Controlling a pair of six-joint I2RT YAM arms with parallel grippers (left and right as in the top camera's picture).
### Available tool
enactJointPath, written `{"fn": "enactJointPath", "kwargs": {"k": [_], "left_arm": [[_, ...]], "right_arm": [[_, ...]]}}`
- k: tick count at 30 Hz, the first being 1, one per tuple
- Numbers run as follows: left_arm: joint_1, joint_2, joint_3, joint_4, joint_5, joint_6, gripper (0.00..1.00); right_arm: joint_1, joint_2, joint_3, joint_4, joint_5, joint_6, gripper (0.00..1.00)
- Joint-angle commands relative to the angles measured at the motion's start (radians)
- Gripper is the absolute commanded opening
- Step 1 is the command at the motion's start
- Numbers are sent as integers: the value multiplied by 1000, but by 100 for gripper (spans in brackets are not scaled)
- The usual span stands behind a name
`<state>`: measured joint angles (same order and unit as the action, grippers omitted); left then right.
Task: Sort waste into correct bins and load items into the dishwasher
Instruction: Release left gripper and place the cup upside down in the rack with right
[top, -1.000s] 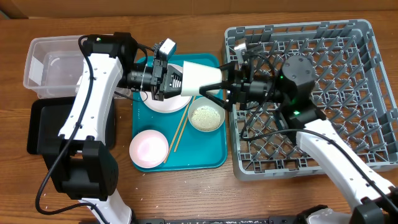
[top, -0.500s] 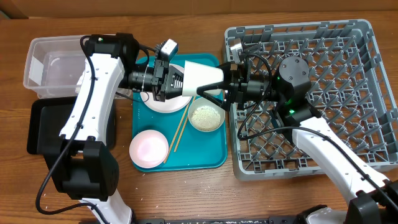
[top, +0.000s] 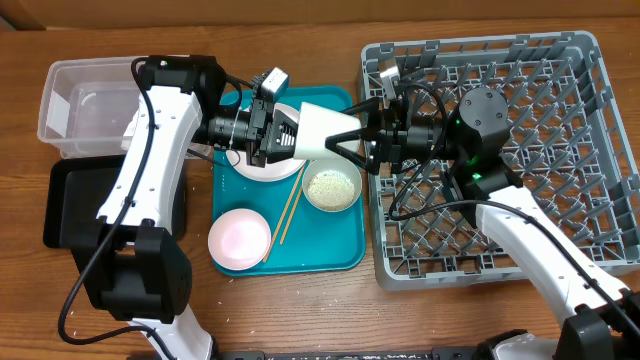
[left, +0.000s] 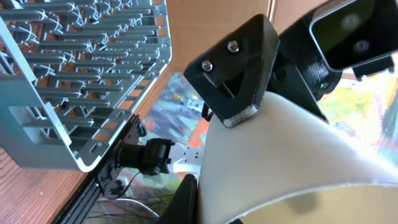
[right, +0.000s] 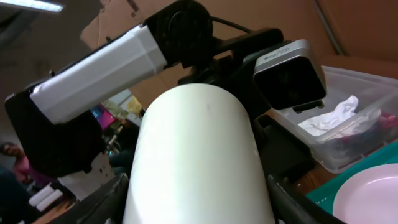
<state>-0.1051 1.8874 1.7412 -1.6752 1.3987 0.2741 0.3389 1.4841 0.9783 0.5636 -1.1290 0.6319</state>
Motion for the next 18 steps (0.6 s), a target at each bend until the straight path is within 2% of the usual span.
{"fn": "enactJointPath", "kwargs": {"k": [1,6,12,18], "left_arm": [[-6,-2,19,2,6,18,7],[-6,-2,19,8,8,18,18],[-3,-2,19,19,8,18,36],[43,-2,19,59,0,18,44]], "right_arm": [[-1,-3,20,8,-35,-6,58],[-1,-3,20,7,-56,-6,52],[-28,-3,20,2,-63,-6,51],[-156,-3,20,-131,-35,-7,50]]}}
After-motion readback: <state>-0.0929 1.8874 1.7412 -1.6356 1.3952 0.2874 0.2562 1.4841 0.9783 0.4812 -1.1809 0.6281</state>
